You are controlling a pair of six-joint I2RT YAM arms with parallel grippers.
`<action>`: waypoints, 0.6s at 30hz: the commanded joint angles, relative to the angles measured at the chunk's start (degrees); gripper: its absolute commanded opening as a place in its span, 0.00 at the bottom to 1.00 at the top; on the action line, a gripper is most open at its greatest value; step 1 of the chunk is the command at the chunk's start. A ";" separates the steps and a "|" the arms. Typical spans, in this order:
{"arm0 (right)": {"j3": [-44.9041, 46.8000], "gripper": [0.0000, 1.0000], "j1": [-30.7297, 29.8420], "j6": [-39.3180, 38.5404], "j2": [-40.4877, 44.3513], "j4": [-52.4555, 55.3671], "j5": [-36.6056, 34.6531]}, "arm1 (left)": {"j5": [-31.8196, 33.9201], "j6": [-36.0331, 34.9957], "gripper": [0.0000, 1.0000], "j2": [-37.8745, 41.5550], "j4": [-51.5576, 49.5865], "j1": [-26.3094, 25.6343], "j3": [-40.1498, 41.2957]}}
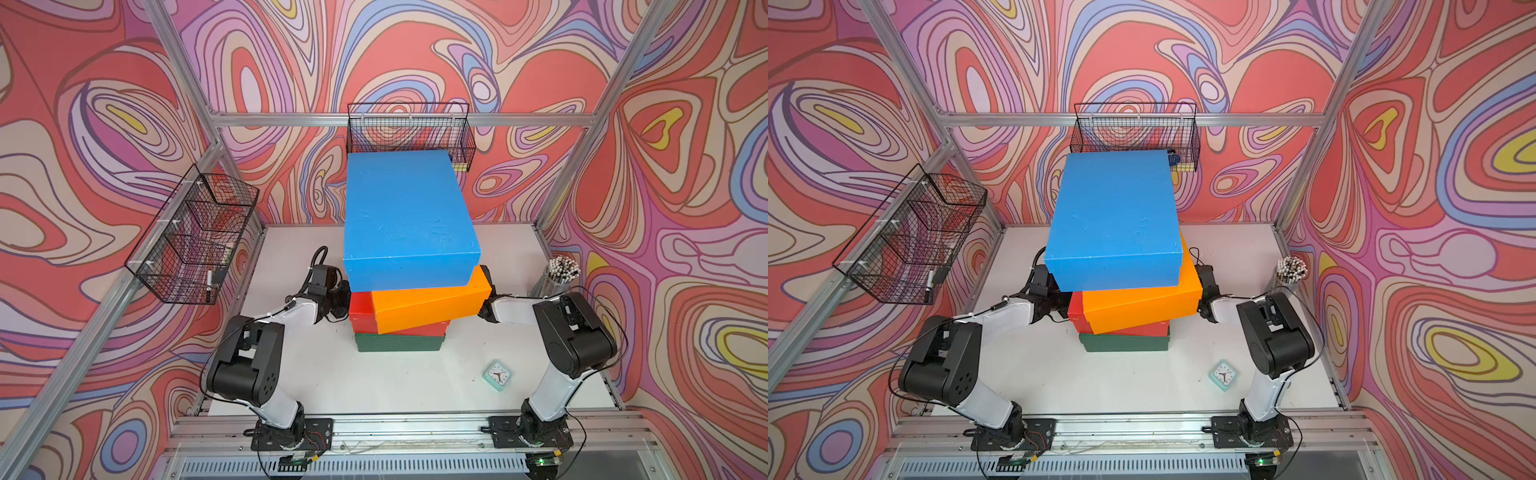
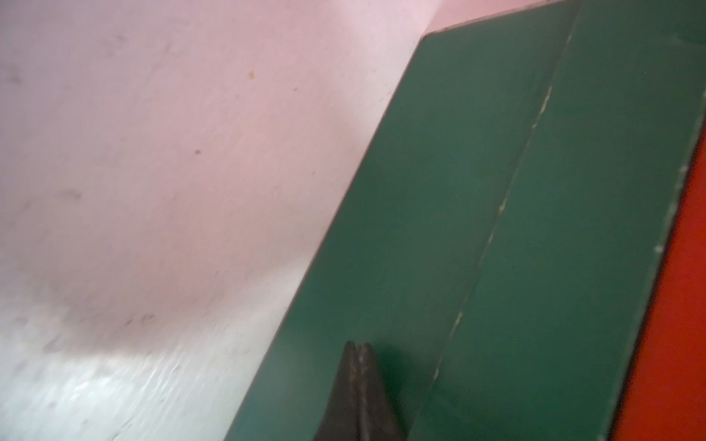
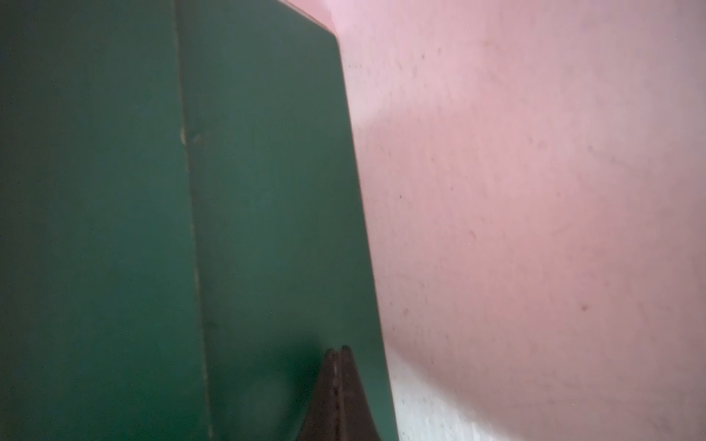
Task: Stack the shoeboxes
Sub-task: Move the shoeboxes to the center of the board, then adjust the shoebox.
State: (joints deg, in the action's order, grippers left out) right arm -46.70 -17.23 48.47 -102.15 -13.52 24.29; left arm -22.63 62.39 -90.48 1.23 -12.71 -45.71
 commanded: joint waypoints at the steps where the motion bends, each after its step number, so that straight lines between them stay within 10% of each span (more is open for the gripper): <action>1: 0.93 0.00 -1.53 -1.60 2.87 2.43 -0.45 | -0.99 -1.56 0.00 2.58 -2.46 -0.37 0.11; 18: -1.45 0.00 1.24 -12.11 23.41 19.79 -7.60 | 1.39 -5.89 0.02 25.72 -23.10 4.03 -0.19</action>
State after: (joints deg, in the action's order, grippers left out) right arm -47.00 -16.32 37.95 -79.07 4.58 15.22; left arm -21.50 56.16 -67.55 -16.23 -8.69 -47.13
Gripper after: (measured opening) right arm 0.042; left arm 0.047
